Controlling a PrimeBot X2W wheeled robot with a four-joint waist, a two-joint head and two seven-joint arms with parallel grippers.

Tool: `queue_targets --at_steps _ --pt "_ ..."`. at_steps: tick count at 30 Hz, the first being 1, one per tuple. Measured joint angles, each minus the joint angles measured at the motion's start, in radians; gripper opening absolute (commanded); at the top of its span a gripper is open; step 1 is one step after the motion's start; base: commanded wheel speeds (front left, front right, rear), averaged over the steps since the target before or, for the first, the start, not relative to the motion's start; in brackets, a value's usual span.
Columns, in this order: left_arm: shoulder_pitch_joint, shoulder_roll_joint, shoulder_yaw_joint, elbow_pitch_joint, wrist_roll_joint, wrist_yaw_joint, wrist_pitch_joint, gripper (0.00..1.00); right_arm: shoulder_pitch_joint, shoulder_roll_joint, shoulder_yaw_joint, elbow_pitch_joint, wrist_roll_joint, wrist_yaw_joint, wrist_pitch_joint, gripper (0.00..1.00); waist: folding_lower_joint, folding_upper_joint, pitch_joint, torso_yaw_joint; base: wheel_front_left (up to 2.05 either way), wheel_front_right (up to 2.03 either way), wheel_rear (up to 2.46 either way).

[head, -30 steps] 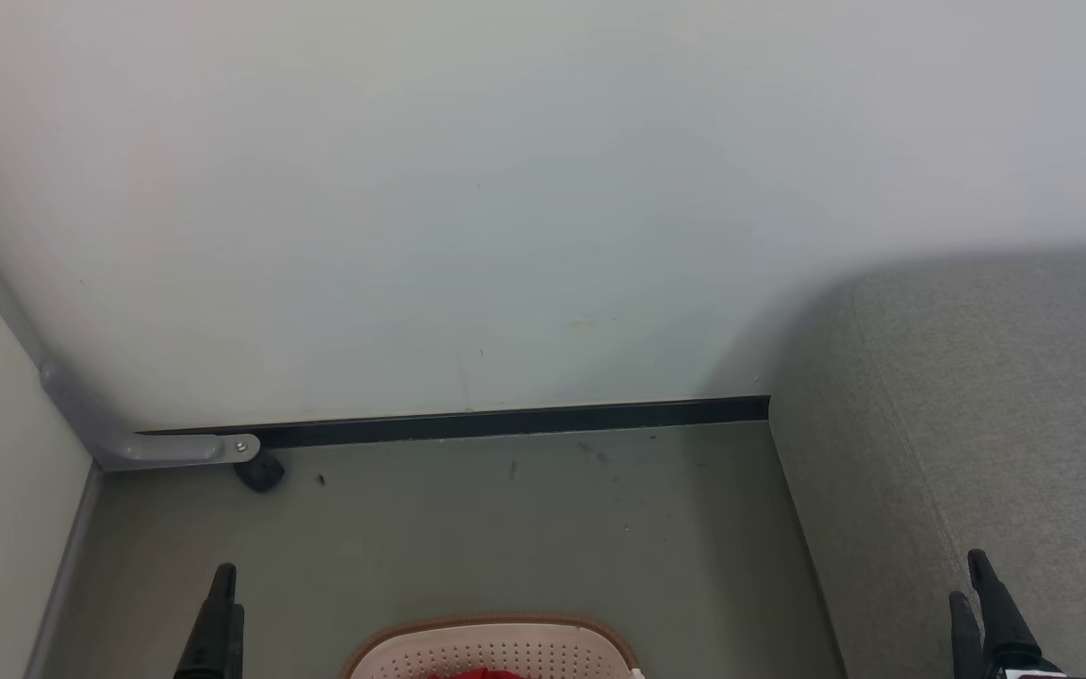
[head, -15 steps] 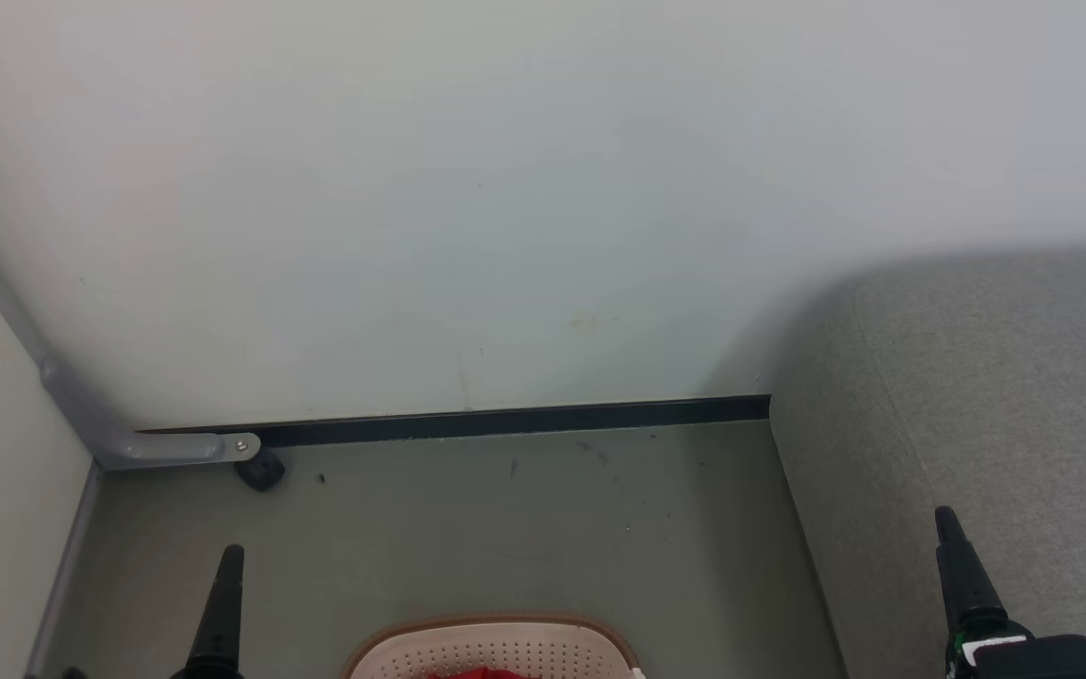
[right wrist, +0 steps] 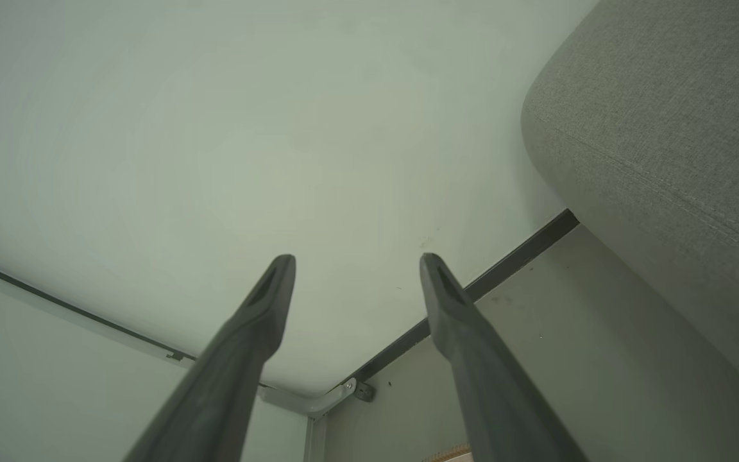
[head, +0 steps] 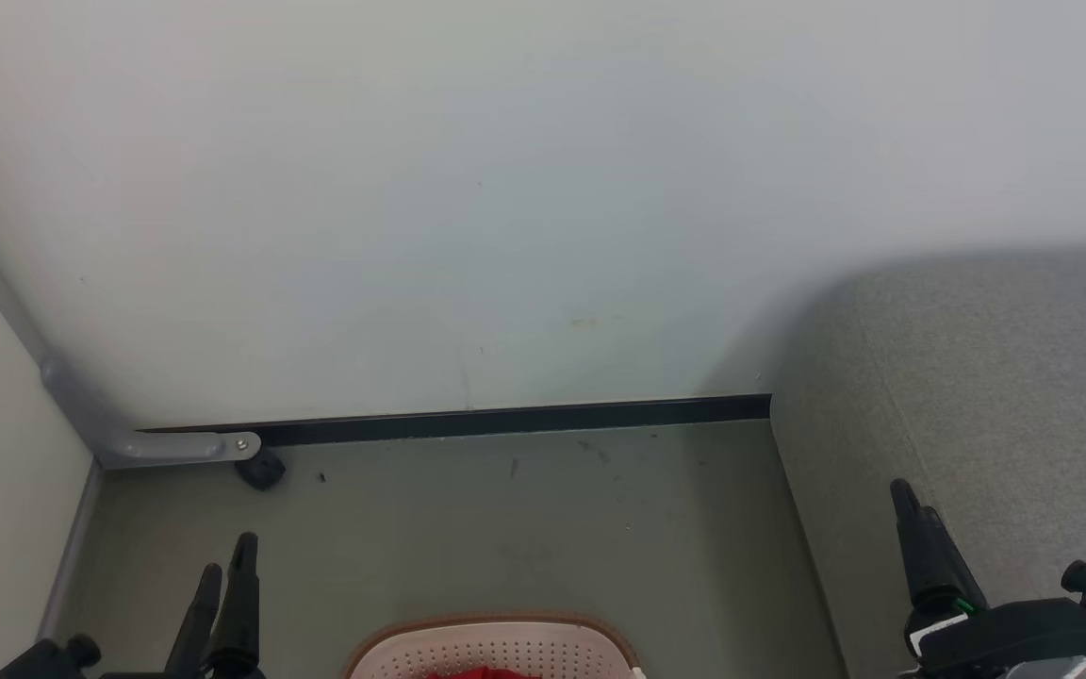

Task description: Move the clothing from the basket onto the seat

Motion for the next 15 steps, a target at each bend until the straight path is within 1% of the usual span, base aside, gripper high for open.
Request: queue_targets --at_steps 8,15 --pt "-0.001 0.027 -0.038 -0.018 0.143 0.036 -0.03 1.0 -0.017 -0.033 0.069 -0.011 -0.132 -0.032 -0.029 1.0 0.0 0.0 0.0 0.001 0.0 0.0 0.0" --pt "-0.001 0.039 -0.065 -0.036 0.229 0.057 -0.057 1.0 -0.037 -0.055 0.119 -0.023 -0.231 -0.052 -0.055 1.0 0.0 0.0 0.001 0.002 0.0 0.0 0.0"
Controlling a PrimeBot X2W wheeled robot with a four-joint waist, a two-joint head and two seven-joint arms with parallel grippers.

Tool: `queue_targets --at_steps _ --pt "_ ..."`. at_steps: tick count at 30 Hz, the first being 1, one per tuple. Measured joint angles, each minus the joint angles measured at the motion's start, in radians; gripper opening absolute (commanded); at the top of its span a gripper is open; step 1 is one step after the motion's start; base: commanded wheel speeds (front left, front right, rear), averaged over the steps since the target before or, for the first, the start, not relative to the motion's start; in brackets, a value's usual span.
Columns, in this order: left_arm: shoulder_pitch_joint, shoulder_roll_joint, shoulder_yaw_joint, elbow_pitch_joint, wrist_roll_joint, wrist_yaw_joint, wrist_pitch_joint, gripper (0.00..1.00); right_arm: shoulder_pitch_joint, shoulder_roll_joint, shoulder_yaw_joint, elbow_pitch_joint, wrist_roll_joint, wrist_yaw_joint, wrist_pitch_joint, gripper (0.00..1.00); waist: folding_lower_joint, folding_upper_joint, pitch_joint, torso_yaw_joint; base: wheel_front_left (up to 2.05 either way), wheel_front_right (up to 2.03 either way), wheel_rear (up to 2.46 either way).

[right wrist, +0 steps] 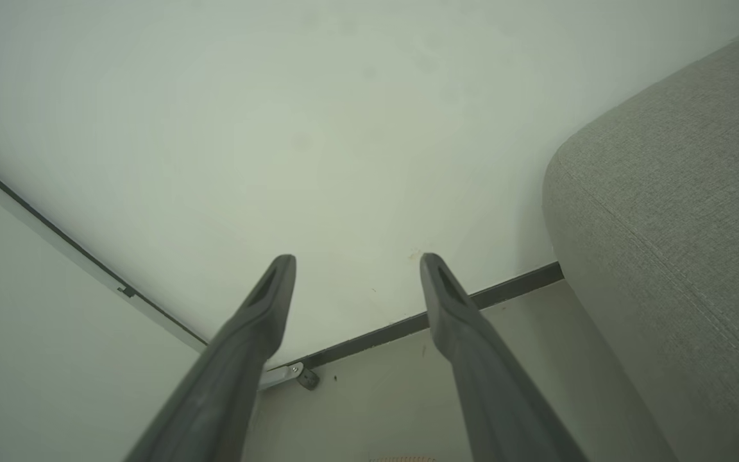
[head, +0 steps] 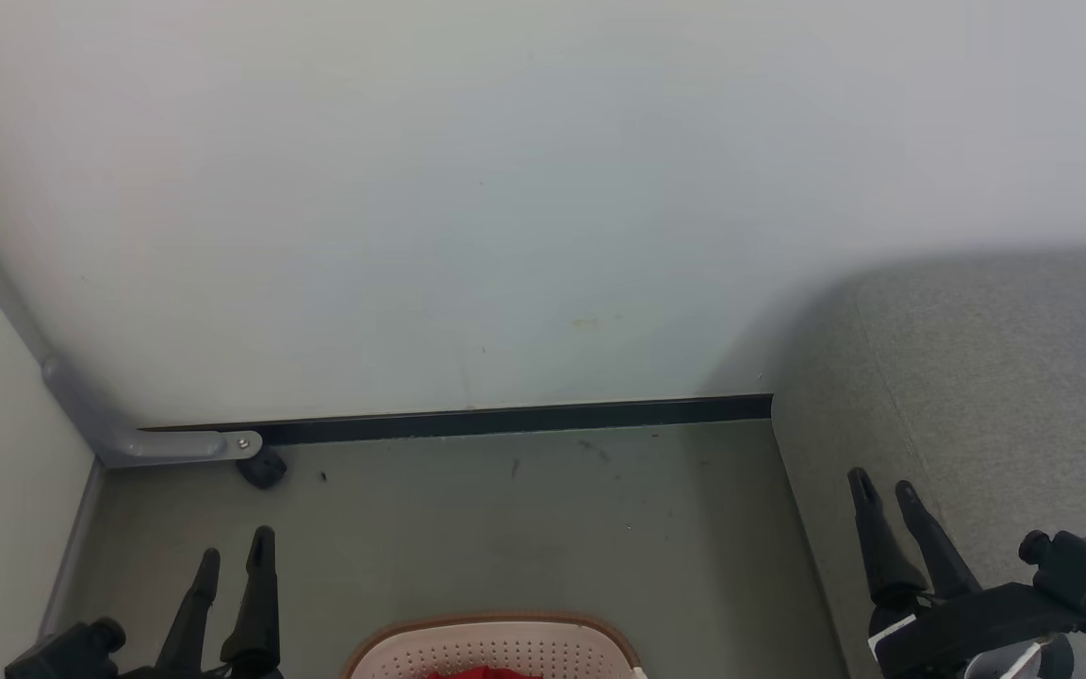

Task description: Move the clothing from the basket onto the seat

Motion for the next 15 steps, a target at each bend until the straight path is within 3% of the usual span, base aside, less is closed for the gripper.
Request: queue_targets --at_steps 15 --pt "0.0 0.022 -0.044 -0.044 0.184 0.031 -0.056 1.0 -0.029 -0.043 0.098 -0.024 -0.181 -0.027 -0.059 1.0 0.0 0.0 0.003 0.002 0.0 0.0 0.0"
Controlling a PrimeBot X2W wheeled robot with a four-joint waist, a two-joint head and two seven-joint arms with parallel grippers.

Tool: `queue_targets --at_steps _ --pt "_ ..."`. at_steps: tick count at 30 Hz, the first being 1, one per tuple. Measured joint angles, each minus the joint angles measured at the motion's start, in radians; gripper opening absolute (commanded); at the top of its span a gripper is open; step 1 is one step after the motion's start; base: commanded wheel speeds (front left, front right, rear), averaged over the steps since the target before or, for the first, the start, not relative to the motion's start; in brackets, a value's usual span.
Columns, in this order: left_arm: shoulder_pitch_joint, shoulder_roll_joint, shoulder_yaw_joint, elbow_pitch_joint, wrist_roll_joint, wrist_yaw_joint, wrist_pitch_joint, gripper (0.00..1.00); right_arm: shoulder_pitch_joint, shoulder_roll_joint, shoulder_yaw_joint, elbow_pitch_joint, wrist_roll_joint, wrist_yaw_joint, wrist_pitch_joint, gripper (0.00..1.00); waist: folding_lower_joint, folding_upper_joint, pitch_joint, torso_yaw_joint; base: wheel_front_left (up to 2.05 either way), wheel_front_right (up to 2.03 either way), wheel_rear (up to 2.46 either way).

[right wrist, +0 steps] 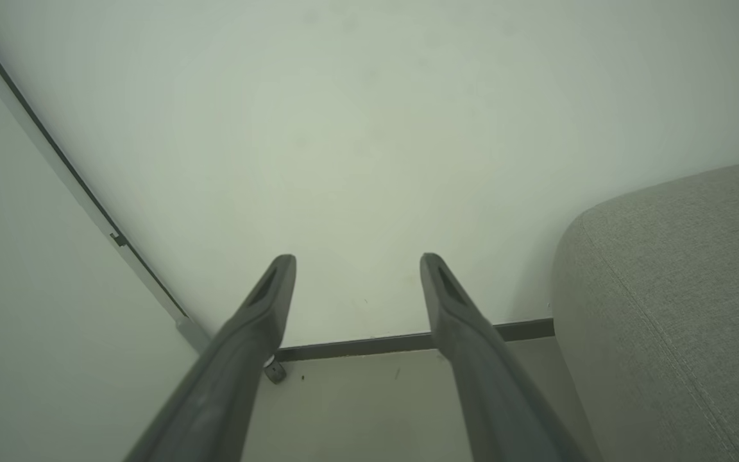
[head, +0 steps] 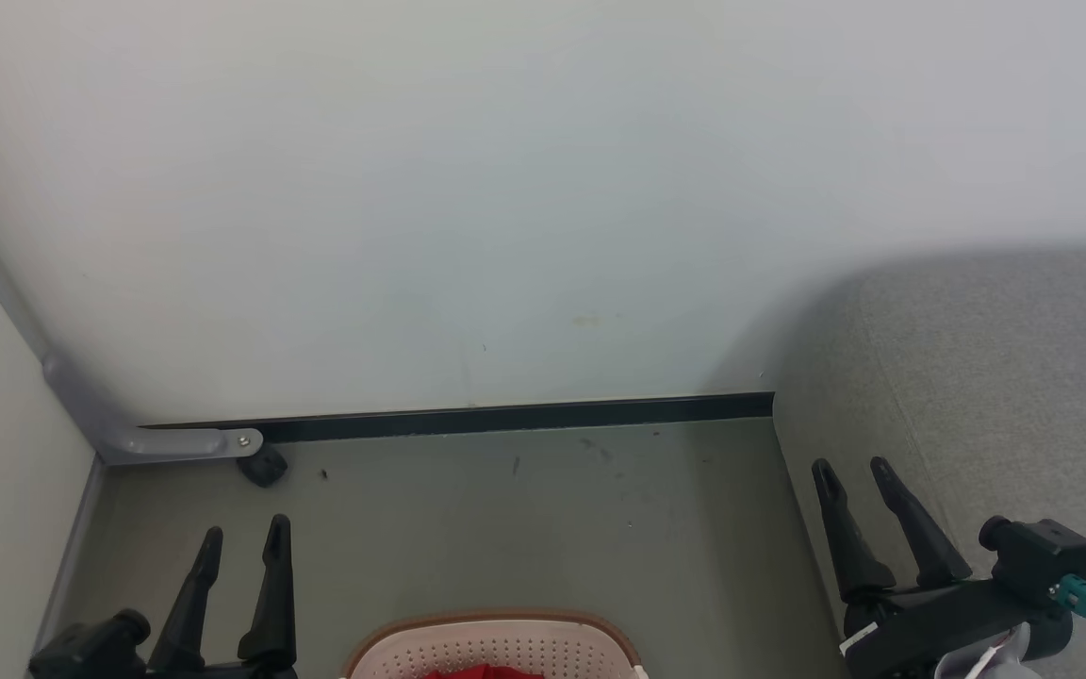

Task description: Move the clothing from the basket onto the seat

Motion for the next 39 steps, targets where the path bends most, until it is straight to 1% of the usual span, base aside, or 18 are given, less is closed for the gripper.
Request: queue_targets --at_steps 3,8,10,17,21,26,27,31,33,39 --pt "-0.001 0.005 -0.01 -0.005 0.042 0.007 -0.008 1.0 -0.013 -0.007 0.016 -0.008 -0.029 -0.008 -0.011 1.0 0.0 0.0 0.001 0.0 0.0 0.0 0.0" --pt "-0.002 0.011 -0.021 -0.012 0.082 0.008 -0.025 1.0 -0.014 -0.019 0.04 -0.012 -0.078 -0.009 -0.027 1.0 0.0 0.0 0.003 0.0 0.0 0.0 0.0" --pt "-0.002 0.013 -0.026 -0.017 0.109 0.012 -0.034 1.0 -0.019 -0.023 0.052 -0.015 -0.097 -0.017 -0.033 1.0 0.0 0.0 0.003 0.001 0.0 0.0 0.0" --pt "-0.003 0.02 -0.045 -0.033 0.183 0.021 -0.059 1.0 -0.031 -0.041 0.088 -0.026 -0.176 -0.029 -0.062 1.0 0.0 0.0 0.007 0.001 0.0 0.0 0.0" --pt "-0.008 0.026 -0.052 -0.035 0.226 0.026 -0.069 1.0 -0.038 -0.048 0.098 -0.036 -0.209 -0.043 -0.072 1.0 0.0 0.0 0.01 0.001 0.0 0.0 0.0" --pt "-0.013 0.026 -0.051 -0.035 0.226 0.025 -0.069 1.0 -0.044 -0.048 0.088 -0.037 -0.209 -0.044 -0.072 1.0 0.0 0.0 0.012 0.0 0.0 0.0 0.0" --pt "-0.013 0.025 -0.051 -0.034 0.226 0.025 -0.069 1.0 -0.044 -0.047 0.086 -0.038 -0.209 -0.051 -0.072 1.0 0.0 0.0 0.012 0.0 0.0 0.0 0.0" --pt "-0.013 0.024 -0.05 -0.033 0.227 0.025 -0.069 1.0 -0.043 -0.047 0.066 -0.037 -0.207 -0.053 -0.072 1.0 0.0 0.0 0.013 0.0 0.0 0.0 0.0" --pt "-0.013 0.023 -0.049 -0.031 0.227 0.025 -0.069 1.0 -0.041 -0.046 0.055 -0.036 -0.206 -0.062 -0.072 1.0 0.0 0.0 0.014 -0.001 0.0 0.0 0.0" --pt "-0.013 0.02 -0.046 -0.028 0.227 0.023 -0.069 1.0 -0.022 -0.037 0.036 -0.038 -0.198 -0.069 -0.072 1.0 0.0 0.0 0.018 -0.002 0.0 0.0 0.0"
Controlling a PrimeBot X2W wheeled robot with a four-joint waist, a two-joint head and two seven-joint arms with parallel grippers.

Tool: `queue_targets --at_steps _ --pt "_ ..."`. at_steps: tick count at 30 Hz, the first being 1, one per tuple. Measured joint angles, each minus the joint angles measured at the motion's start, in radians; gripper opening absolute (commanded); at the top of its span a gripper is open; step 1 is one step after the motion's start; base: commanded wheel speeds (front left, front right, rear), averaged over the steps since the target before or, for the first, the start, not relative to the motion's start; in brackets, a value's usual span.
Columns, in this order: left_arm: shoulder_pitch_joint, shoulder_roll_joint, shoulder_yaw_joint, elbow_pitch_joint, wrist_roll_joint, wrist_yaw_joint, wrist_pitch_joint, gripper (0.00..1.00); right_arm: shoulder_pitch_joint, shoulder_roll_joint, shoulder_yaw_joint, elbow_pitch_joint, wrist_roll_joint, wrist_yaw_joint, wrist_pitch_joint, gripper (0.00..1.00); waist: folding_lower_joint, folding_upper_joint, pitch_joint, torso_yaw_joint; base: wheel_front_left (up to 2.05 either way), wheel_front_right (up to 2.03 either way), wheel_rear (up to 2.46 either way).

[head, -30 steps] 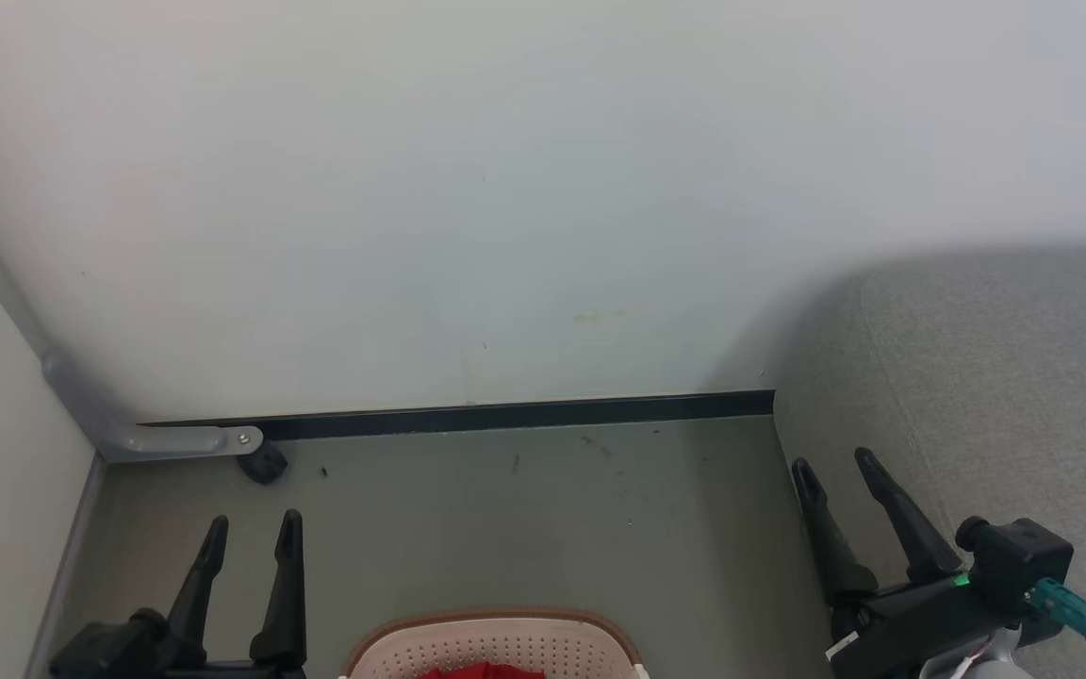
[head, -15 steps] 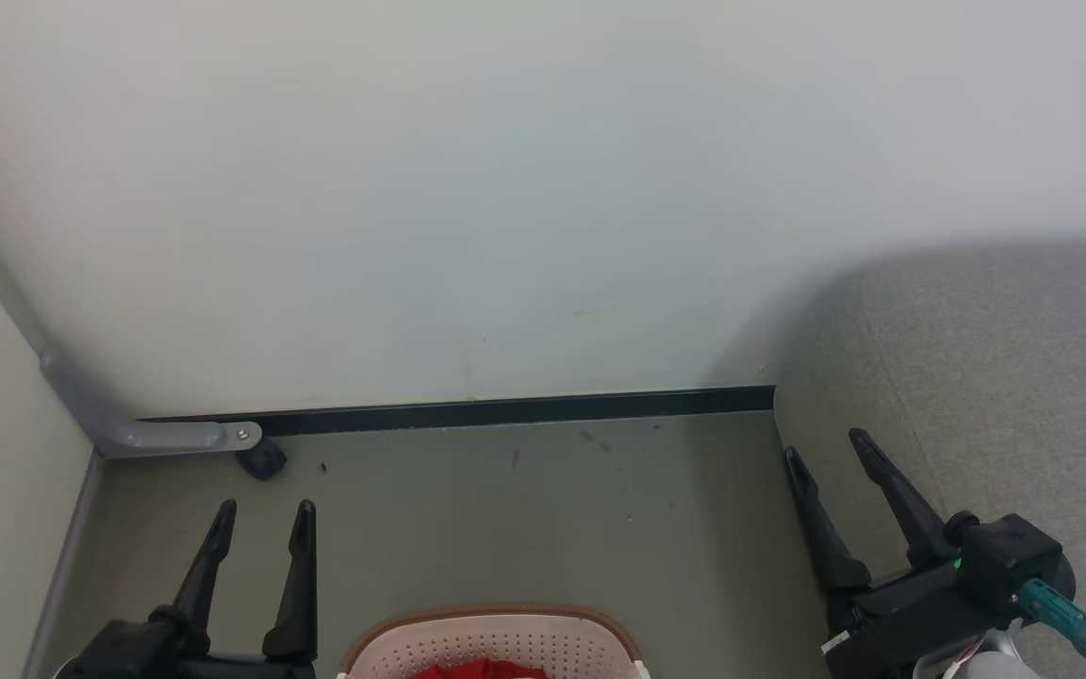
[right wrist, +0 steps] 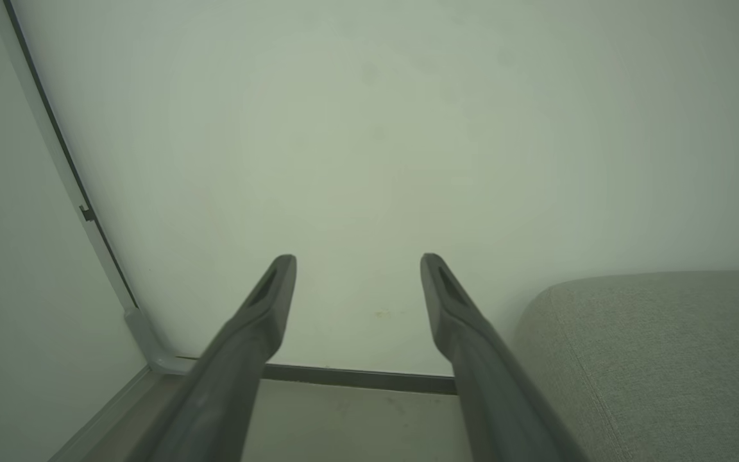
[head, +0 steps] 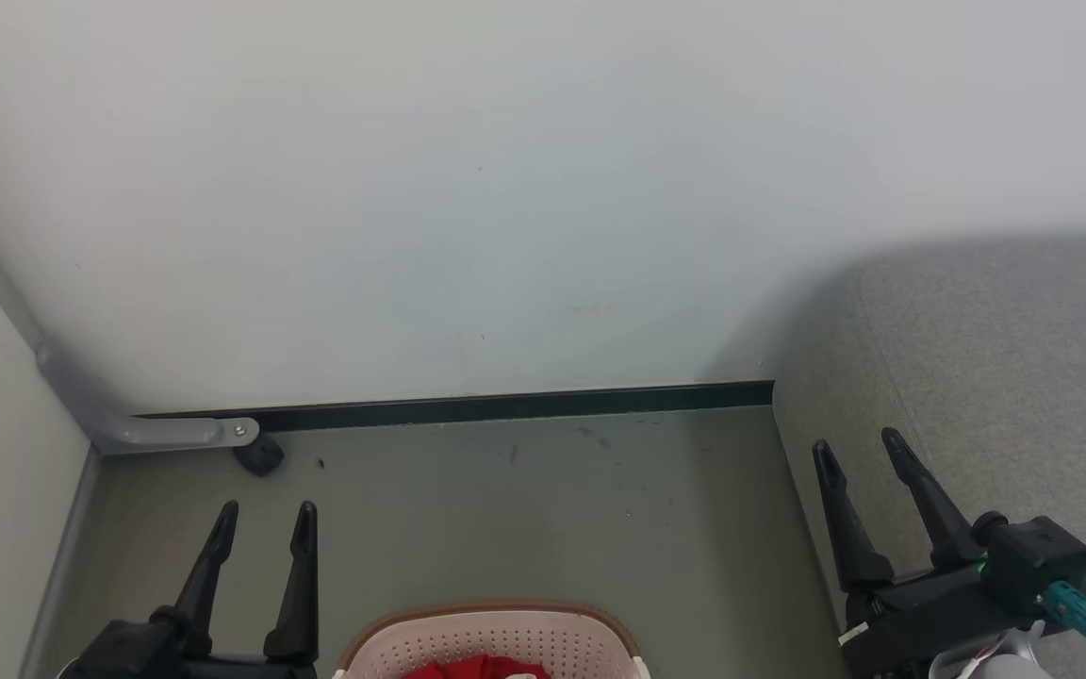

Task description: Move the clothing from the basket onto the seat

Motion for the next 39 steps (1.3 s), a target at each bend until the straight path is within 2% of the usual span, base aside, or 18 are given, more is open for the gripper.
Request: queue_targets --at_steps 19,39 --pt "-0.023 -0.004 0.005 -0.004 -0.004 -0.035 0.0 1.0 0.021 0.018 -0.042 -0.058 0.0 -0.009 0.0 1.0 0.0 0.0 0.109 -0.011 0.0 0.0 0.0" --pt "-0.201 -0.003 -0.061 0.118 -0.005 -0.096 0.085 1.0 -0.019 0.036 -0.092 -0.11 -0.009 -0.017 0.0 1.0 0.0002 0.0001 0.349 -0.032 0.0 0.0 0.0"
